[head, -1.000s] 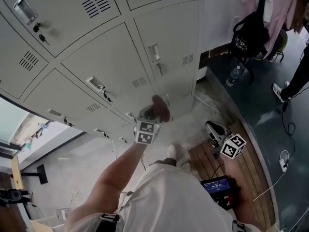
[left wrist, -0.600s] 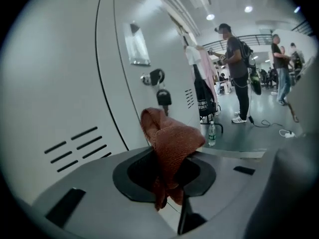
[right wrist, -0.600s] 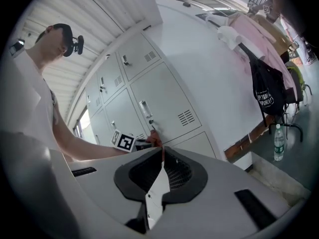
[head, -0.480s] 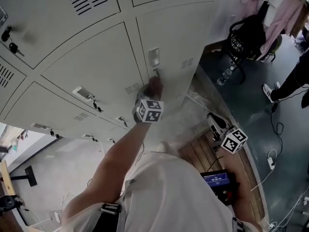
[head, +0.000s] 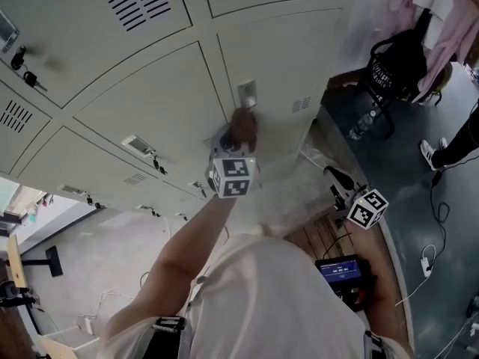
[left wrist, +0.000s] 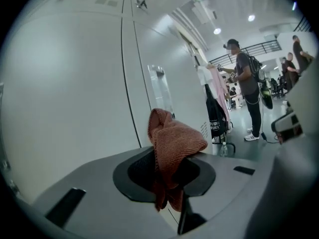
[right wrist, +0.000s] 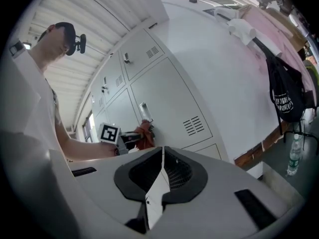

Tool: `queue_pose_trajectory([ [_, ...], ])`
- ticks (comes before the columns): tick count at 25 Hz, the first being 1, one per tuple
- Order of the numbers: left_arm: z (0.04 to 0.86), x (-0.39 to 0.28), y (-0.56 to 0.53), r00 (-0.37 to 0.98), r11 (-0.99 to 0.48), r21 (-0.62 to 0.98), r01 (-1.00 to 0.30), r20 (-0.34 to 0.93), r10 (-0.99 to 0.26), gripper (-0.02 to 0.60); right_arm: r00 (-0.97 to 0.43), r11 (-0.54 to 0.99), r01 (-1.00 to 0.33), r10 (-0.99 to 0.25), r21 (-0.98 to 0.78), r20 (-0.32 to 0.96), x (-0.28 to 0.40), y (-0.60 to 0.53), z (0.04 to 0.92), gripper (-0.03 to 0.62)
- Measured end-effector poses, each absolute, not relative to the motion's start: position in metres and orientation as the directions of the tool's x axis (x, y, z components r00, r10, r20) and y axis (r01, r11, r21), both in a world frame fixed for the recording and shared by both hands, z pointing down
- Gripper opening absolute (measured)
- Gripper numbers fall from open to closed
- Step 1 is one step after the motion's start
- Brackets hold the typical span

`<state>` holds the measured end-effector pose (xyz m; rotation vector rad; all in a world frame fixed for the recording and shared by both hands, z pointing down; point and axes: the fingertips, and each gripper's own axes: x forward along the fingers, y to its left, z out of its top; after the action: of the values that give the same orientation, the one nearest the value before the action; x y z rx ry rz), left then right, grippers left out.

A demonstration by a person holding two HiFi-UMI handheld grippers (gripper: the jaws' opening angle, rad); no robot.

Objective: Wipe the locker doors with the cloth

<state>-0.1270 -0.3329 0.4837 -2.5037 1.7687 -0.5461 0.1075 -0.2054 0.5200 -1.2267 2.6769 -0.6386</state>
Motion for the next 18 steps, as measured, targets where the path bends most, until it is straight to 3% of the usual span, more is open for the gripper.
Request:
queue_pose_trajectory([
  [6,0.392,-0.127,-0.336,0.248,-0.280,-0.217,-0.935,0.162,-0.955,0.078,-0.701,0.622,-0.638,-0.713,-0.453,0.009,0.102,-0.208,0.519,0.023],
  [12,0.256,-0.128,-0.328,0.189,-0.120,-0.464,-0.878,-0.106,-0.976,0.078,-0.723,0.637,-0.608,-0.691,-0.474,-0.002,0.101,-0.198,0.525,0.023],
  [15,0.187,-0.113,-0.318,0.149,0.093,-0.762,-0.642,-0.242,-0.959,0.078,-0.722,0.635,-0.602,-0.692,-0.485,-0.010,0.106,-0.192,0.527,0.023],
  [18,0.183,-0.088,-0.328,0.156,0.167,-0.933,-0.319,-0.225,-0.962,0.078,-0.712,0.626,-0.600,-0.701,-0.498,-0.022,0.111,-0.187,0.529,0.023],
])
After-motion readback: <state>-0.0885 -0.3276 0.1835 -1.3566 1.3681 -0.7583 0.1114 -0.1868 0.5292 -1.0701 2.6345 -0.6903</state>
